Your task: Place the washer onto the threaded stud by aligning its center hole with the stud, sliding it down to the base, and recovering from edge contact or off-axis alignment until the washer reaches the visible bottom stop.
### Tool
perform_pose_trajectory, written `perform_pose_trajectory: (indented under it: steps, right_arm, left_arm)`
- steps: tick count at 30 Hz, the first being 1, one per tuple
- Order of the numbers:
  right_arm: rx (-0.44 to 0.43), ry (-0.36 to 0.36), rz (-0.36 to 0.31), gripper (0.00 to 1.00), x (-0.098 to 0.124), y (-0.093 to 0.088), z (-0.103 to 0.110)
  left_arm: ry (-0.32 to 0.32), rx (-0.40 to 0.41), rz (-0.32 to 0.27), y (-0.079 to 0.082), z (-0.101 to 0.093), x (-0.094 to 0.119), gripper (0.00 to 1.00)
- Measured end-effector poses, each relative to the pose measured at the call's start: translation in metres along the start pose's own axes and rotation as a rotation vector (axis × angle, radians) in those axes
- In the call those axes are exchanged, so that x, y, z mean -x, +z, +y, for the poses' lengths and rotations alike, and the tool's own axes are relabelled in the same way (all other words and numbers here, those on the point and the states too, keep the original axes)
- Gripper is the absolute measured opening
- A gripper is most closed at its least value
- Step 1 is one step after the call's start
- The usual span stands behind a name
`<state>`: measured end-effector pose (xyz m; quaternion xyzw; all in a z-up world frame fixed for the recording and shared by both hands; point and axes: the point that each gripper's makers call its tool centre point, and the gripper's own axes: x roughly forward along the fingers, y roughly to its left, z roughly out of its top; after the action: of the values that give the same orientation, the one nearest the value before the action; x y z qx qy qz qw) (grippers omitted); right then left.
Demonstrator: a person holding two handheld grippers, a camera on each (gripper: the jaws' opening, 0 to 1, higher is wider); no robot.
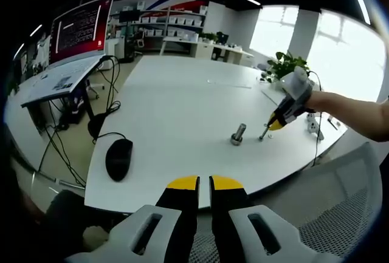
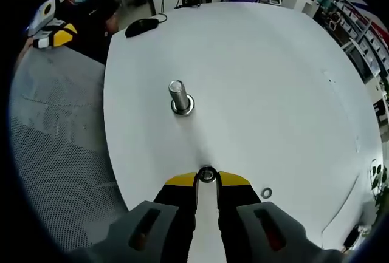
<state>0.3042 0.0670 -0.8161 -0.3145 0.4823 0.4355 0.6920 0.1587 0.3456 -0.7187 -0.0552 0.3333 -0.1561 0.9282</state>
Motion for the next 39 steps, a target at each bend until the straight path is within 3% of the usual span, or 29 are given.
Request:
perform_pose_trajectory:
  steps: [13,18,22,25,27,32,39]
  right_arm:
    - [0.022,-0.002,0.069,0.13,-0.037,-0.019,0.0]
    - [0.026,-0.008,0.087,0.13,-0.041,-0.023,0.003]
    - [0.055,0.002,0.085,0.16,-0.04,-0.023,0.003]
    - [0.058,-0.011,0.109,0.3,-0.041,-0.03,0.002]
    - [0.043,-0.025,0.095,0.3,-0.039,-0.032,0.001]
    - [-0.005,0.016,0.077,0.3,-0.033,-0.043,0.012]
    - [-0.077,0.034,0.016,0.31,-0.006,-0.059,0.025]
  left_arm:
    - [0.002,0.002,0.002,-0.001,0.0,0.0,0.04]
    - [0.002,0.003,0.002,-0.001,0.0,0.0,0.04]
    - [0.003,0.004,0.0,-0.001,0.0,0.0,0.04]
    - [0.003,0.003,0.001,-0.001,0.0,0.0,0.04]
    - [0.003,0.003,0.002,-0.001,0.0,0.0,0.04]
    - [0.002,0.002,0.0,-0.001,0.0,0.0,0.04]
    - [0.0,0.001,-0.004,0.0,0.0,0.001,0.04]
